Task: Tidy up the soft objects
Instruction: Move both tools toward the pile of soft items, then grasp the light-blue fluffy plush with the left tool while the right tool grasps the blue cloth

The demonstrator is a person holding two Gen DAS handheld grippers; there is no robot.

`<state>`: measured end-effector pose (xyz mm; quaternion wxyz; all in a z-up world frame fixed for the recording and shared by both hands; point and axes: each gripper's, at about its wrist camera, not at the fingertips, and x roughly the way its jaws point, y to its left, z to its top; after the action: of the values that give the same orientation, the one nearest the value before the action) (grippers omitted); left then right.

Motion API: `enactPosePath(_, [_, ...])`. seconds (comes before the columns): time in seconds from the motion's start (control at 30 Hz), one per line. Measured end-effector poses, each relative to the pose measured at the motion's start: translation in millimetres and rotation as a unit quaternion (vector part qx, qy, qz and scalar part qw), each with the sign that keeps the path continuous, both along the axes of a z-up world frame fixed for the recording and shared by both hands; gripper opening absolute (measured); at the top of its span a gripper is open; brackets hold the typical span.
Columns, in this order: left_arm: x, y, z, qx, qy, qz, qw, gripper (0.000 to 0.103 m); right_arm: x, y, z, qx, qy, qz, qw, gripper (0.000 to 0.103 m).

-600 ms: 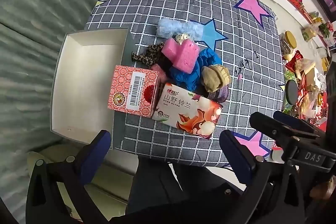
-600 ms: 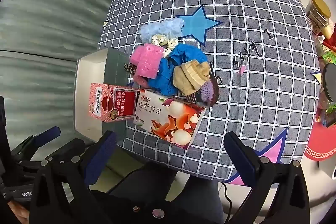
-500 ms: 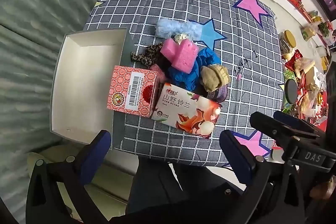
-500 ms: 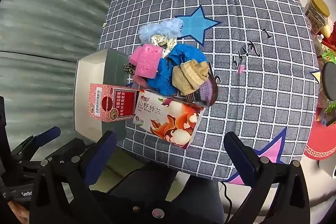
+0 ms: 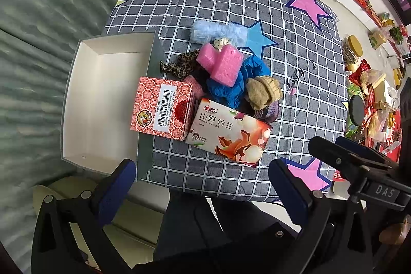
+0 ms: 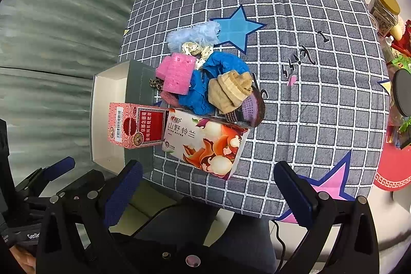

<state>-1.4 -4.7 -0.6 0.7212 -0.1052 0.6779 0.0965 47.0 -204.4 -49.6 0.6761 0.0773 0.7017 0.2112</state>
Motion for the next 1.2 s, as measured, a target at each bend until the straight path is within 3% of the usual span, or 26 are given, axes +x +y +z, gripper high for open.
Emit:
enactPosePath(0.37, [0.4,6.8,-4.3,-0.002,-0.02,0.008,0.9998,0.103,-1.1,-12.3,-8.5,0.021,-0.017,-0.029,0.999,0.103])
enactPosePath(0.5, [7.7,10.3,-7.1,-0.002,-0.02,0.001,0.9998,0.103,-0.3,-17.3,-13.1,0.005,-0.044,-0.04,0.998,0.103])
enactPosePath(0.73, [39.4,20.2,-15.8,0.024,-0.003,-0.032,0.9992,0.103,3.0,-25.6,-22.0,0.006,-0.016,-0.076,0.997,0.103])
enactPosePath(0.9, [74.6,24.4,-30.5,-0.017,0.014,-0.086,0.9961,0.103,7.2,-28.6,-34.9,-0.005,0.004,-0.116,0.993,0.103])
enactPosePath(1.1, [120.7,16.6,-53.7,0.012,0.034,-0.182,0.9827,0.103,1.6,-32.2,-43.3,-0.024,0.014,-0.179,0.983,0.103])
enactPosePath(1.2, [142.6,16.3,-63.3,0.005,0.037,-0.212,0.9766,0.103,-5.9,-39.5,-51.1,-0.036,0.033,-0.219,0.975,0.103])
